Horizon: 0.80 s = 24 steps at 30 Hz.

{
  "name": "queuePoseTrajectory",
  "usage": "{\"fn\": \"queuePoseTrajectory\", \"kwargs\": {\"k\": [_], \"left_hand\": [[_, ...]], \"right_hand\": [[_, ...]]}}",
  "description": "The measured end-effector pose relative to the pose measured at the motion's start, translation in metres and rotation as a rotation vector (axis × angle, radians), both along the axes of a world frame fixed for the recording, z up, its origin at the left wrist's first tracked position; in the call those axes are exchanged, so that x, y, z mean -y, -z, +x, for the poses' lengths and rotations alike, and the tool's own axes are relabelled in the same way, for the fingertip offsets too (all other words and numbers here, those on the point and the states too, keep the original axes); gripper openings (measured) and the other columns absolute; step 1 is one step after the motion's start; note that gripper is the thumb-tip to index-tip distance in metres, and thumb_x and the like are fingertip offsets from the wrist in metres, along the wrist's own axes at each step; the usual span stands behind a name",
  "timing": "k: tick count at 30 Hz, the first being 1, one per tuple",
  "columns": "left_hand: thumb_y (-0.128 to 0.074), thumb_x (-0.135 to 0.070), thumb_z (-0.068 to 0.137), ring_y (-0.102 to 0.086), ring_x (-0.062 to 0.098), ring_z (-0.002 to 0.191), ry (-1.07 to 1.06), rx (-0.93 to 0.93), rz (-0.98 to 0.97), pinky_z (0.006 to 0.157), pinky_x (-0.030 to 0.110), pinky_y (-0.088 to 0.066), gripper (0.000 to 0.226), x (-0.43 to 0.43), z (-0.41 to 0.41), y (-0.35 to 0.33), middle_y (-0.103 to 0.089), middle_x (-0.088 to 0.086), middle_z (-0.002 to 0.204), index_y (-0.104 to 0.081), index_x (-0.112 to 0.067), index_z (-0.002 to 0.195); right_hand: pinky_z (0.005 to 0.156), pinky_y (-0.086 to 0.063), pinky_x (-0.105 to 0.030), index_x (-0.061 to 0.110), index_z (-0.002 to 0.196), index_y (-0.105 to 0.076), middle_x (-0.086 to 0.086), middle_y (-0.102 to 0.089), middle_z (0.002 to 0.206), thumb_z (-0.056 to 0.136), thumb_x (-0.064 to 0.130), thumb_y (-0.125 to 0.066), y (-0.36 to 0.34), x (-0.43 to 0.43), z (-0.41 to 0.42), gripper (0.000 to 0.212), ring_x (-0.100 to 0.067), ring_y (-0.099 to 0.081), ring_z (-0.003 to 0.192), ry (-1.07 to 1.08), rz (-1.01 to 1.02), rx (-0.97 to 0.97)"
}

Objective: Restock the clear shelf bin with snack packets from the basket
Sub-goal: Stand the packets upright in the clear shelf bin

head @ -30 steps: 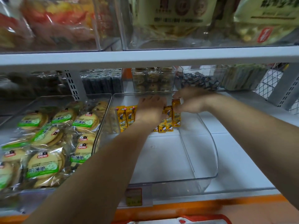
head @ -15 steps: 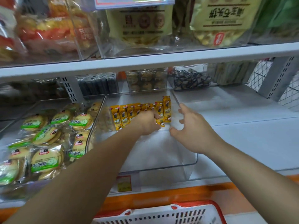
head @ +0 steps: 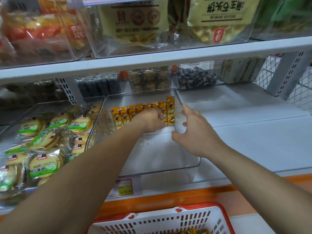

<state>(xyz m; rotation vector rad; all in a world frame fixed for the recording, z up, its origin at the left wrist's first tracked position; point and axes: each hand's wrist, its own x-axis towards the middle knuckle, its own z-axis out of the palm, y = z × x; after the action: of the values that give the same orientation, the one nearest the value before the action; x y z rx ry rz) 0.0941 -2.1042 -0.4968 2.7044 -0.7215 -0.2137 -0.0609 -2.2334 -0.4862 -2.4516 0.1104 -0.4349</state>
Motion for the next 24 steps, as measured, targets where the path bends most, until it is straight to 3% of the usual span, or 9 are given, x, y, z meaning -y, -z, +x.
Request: {"fn": "queuePoseTrajectory", "kwargs": {"k": [3,5,7,12,16,24], "left_hand": [[-0.073,-0.038,0.087,-0.061,0.017,0.090,-0.024,0.339,-0.218,0.072,0.031,-0.051,0.029,0.008,0.002,-0.008,-0.063,-0.008,0.102,-0.060,-0.029,0.111],[-0.080,-0.037,0.082,-0.058,0.020,0.102,0.053,0.481,-0.231,0.075,0.032,-0.047,0.047,0.014,0.008,-0.008,-0.060,-0.004,0.119,-0.057,-0.029,0.122],[-0.081,-0.038,0.082,-0.056,0.025,0.115,0.116,0.505,-0.139,0.087,0.036,-0.048,0.058,0.017,0.014,-0.004,-0.058,0.001,0.134,-0.056,-0.026,0.133],[-0.078,-0.041,0.085,-0.054,0.028,0.115,0.120,0.628,-0.013,0.092,0.038,-0.042,0.044,0.021,0.028,0.012,-0.061,0.003,0.128,-0.064,-0.023,0.122],[-0.078,-0.039,0.085,-0.054,0.029,0.117,0.118,0.631,-0.011,0.093,0.038,-0.041,0.043,0.021,0.027,0.014,-0.061,0.004,0.128,-0.066,-0.022,0.122],[-0.064,-0.041,0.092,-0.061,0.030,0.117,0.100,0.337,0.072,0.095,0.038,-0.053,0.051,0.003,-0.014,-0.040,-0.063,0.008,0.136,-0.058,-0.022,0.139]], "right_hand": [[0.088,-0.051,-0.040,0.028,0.141,-0.030,-0.001,-0.047,0.130,0.080,0.036,-0.066,-0.001,-0.001,-0.001,0.071,-0.023,-0.059,0.106,0.003,0.005,-0.005],[0.088,-0.051,-0.042,0.028,0.138,-0.032,0.000,-0.046,0.128,0.080,0.035,-0.066,-0.002,-0.003,-0.001,0.068,-0.024,-0.059,0.105,0.005,0.006,-0.012],[0.088,-0.051,-0.042,0.027,0.136,-0.034,0.001,-0.046,0.127,0.081,0.035,-0.066,-0.003,-0.003,-0.001,0.064,-0.024,-0.059,0.105,0.006,0.003,-0.018],[0.087,-0.052,-0.044,0.029,0.133,-0.031,0.001,-0.045,0.128,0.081,0.036,-0.066,0.002,-0.001,0.000,0.063,-0.025,-0.059,0.105,0.001,-0.003,-0.019],[0.087,-0.052,-0.044,0.028,0.144,-0.024,0.001,-0.042,0.132,0.081,0.038,-0.066,0.004,-0.001,0.003,0.076,-0.025,-0.059,0.107,0.015,-0.023,-0.039],[0.089,-0.051,-0.044,0.018,0.138,-0.031,-0.005,-0.045,0.128,0.080,0.033,-0.066,-0.006,-0.001,-0.001,0.070,-0.030,-0.058,0.110,0.013,-0.071,-0.104]]}}
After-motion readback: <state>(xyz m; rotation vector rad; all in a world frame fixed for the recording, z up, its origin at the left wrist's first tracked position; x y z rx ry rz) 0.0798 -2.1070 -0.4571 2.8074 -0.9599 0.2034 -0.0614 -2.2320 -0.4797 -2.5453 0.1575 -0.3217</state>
